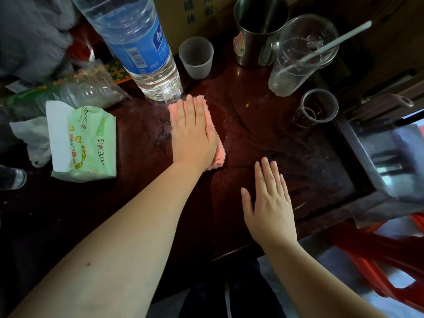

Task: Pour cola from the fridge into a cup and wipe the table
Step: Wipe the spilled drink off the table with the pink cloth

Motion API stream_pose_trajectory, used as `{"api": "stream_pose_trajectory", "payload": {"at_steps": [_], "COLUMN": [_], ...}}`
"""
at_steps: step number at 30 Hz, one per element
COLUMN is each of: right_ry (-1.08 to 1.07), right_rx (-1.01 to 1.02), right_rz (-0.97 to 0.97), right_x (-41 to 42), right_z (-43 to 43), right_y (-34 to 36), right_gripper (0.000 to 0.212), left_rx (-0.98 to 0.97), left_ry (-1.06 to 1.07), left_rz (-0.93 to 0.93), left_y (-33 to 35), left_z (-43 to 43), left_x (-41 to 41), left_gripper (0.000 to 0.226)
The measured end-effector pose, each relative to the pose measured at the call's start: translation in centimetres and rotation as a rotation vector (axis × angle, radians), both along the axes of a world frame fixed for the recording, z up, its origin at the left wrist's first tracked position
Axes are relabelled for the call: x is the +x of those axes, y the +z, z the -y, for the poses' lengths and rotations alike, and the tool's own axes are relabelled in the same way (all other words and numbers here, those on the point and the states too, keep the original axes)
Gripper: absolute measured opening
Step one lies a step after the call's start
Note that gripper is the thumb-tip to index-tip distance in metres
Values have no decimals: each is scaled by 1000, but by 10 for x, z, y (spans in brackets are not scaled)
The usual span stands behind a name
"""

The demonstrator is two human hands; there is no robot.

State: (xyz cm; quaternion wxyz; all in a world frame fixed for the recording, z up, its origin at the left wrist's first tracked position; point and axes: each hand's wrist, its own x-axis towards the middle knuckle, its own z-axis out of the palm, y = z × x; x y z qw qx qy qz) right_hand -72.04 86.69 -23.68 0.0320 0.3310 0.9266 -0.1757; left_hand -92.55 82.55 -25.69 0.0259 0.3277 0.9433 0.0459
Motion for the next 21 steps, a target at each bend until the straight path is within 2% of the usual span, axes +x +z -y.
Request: {"api": "stream_pose_trajectory", "payload": {"at_steps": [11, 15, 21], "right_ry": [0, 1, 3], "right_rx": [7, 8, 5], "right_rz": [-2, -1, 4], "right_x": [1, 0, 1], "right_z": [1, 1, 0], "right_y": [-1, -1, 0], "right_gripper": [65, 65, 65], "left_rx": [-20, 54, 29], "left_ry": [-117, -114, -89], "left_rz": [23, 26, 39], "left_y": [2, 2, 3], "left_z": [9, 15, 20], "left_x": [2, 22, 44], "left_gripper": [67, 64, 64]}}
